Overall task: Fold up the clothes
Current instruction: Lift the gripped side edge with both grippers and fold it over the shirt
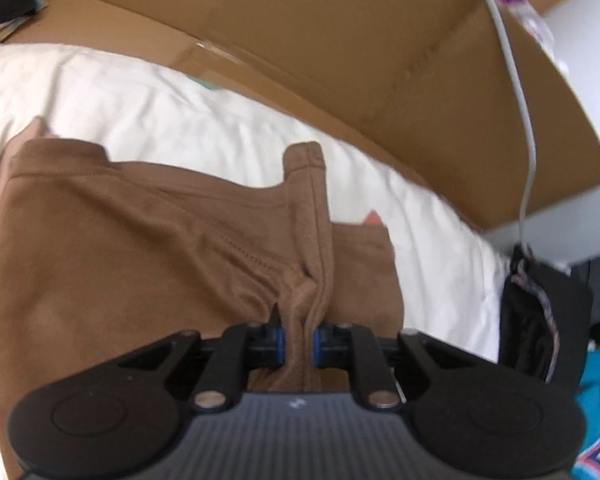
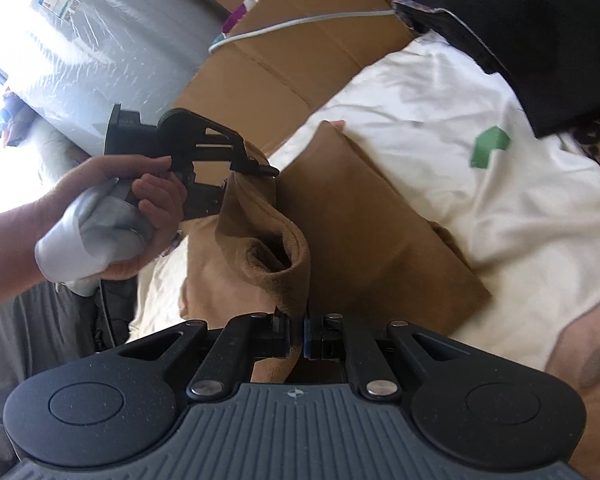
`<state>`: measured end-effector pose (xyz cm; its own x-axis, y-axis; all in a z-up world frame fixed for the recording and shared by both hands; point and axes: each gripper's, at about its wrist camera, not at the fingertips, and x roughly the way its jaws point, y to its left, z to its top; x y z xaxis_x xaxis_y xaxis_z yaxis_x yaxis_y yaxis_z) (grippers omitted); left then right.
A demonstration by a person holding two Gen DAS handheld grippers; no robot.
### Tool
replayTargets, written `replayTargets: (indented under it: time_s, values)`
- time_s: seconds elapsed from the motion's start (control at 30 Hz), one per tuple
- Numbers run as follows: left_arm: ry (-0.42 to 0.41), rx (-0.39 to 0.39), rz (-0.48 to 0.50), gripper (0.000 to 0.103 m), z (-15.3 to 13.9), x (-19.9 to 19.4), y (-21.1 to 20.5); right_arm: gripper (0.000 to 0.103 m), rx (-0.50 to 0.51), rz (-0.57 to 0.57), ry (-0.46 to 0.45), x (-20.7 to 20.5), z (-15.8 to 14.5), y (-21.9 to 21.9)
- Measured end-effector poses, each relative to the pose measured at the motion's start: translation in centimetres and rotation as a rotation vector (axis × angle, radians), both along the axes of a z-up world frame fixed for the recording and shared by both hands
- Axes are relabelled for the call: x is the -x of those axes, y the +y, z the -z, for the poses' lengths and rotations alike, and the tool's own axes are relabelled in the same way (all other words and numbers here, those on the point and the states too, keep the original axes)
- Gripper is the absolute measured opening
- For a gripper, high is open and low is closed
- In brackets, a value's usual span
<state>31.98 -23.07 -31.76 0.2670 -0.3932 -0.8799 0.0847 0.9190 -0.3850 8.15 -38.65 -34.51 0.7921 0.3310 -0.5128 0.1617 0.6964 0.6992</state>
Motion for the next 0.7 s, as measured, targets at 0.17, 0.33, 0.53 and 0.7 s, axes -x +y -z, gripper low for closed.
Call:
replayTargets:
  time_s: [0.17, 0.33, 0.53, 0.7]
  values:
    - [0.036, -0.083, 0.087, 0.015, 0.5, -0.6, -1.6, 0.008, 0.002, -0.018, 0.023, 0.0, 0.8, -0.5]
    - [0.11, -0.152, 0.151, 0.02, 0.6, -1.4, -3.3, 0.009, -0.011, -0.007, 0.004, 0.0, 1.1, -1.5]
    - [0.063, -0.207, 0.176, 0.011, -0.3, -1.2, -5.1, 0.003, -0.047, 0.017, 0.015, -0.1, 1.5, -2.2]
    - [0.042, -0.186, 0.181, 0.011, -0.7, -0.9, -5.8, 0.003, -0.046, 0.038, 0.013, 0.2, 1.1, -2.5]
